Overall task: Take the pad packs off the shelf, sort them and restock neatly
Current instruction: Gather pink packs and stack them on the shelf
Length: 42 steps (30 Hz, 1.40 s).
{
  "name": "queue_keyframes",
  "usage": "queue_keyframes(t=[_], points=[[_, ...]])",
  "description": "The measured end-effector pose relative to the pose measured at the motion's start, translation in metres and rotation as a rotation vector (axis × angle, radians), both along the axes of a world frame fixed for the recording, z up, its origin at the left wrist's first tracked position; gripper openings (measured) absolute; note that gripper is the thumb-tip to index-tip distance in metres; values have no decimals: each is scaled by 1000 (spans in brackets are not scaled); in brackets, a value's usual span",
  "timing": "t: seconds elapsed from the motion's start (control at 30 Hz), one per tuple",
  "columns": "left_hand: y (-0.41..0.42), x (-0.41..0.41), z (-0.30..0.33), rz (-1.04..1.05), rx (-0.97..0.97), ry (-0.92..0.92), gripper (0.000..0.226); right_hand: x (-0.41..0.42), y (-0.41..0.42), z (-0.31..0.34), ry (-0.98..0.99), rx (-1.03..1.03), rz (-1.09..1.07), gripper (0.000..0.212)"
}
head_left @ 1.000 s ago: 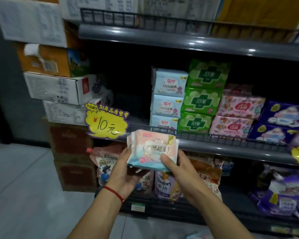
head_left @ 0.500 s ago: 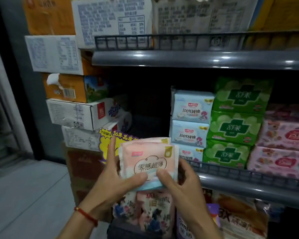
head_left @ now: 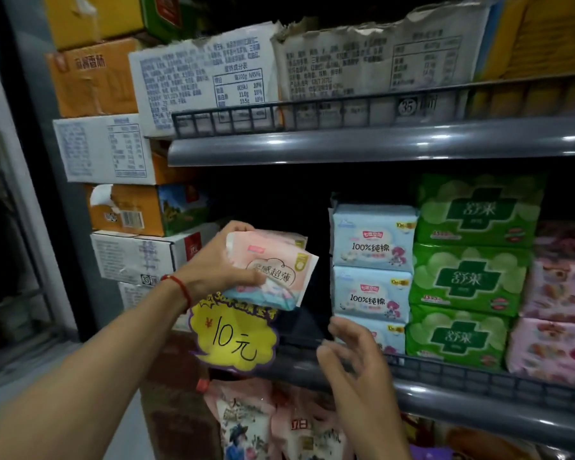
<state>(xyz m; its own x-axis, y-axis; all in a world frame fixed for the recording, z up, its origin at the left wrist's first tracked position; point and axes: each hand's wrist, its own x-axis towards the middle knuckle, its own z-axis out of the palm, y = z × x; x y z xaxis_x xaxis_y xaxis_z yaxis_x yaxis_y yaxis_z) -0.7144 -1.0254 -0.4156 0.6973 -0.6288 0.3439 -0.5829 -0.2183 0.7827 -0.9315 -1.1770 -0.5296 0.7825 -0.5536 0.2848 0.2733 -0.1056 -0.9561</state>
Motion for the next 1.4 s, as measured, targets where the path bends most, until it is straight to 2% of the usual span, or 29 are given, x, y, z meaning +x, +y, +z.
queue_keyframes(t=[0.17, 0.3, 0.37, 0.43, 0.53, 0.57, 0.6, 0.63, 0.67, 0.73, 0.77, 0.8, 0.83, 0.87, 0.97, 1.13, 1.23, 1.33, 1.4], points=[[-47, 42, -2, 89, 276, -176, 85, 8, -10, -7, 48, 40, -166, 31], [-70, 43, -20, 18, 518, -68, 80, 12, -10, -12, 76, 51, -232, 36], [-73, 48, -30, -51, 601, -10, 87, 11, -9, -13, 84, 20, -250, 37], [-78, 57, -24, -66, 712, -85, 89, 12, -11, -14, 91, -30, -250, 38], [-83, 56, -3, 31, 904, -165, 84, 14, -14, -14, 108, -85, -242, 38], [-83, 57, 6, 129, 966, -254, 76, 16, -14, -14, 115, -93, -236, 37], [-84, 59, 15, 175, 1044, -443, 59, 17, -14, -14, 122, -99, -230, 37], [-82, 53, 20, 118, 1131, -454, 45, 19, -13, -14, 128, -102, -223, 36], [-78, 43, 24, 73, 1181, -446, 42, 19, -12, -14, 131, -107, -219, 36], [-89, 30, 23, 97, 1223, -412, 57, 22, -10, -15, 128, -133, -221, 36], [-101, 39, 16, 160, 1229, -302, 74, 23, -9, -16, 132, -141, -217, 35], [-104, 35, 11, 94, 1231, -272, 93, 23, -8, -16, 140, -148, -208, 34], [-109, 34, 8, 28, 1266, -328, 110, 24, -7, -16, 150, -158, -201, 33], [-112, 34, 6, -19, 1250, -382, 117, 24, -6, -16, 156, -171, -197, 33], [-119, 35, -3, -52, 1158, -386, 113, 23, -7, -17, 163, -197, -192, 32], [-120, 40, -17, -64, 1110, -389, 131, 17, -12, -16, 179, -171, -203, 28], [-115, 37, -14, 49, 1148, -358, 102, 12, -12, -13, 184, -180, -178, 27], [-114, 30, -13, -91, 1252, -484, 120, 8, -13, -11, 196, -179, -169, 27], [-117, 32, -16, -83, 1215, -474, 127, 7, -15, -10, 199, -183, -173, 27]])
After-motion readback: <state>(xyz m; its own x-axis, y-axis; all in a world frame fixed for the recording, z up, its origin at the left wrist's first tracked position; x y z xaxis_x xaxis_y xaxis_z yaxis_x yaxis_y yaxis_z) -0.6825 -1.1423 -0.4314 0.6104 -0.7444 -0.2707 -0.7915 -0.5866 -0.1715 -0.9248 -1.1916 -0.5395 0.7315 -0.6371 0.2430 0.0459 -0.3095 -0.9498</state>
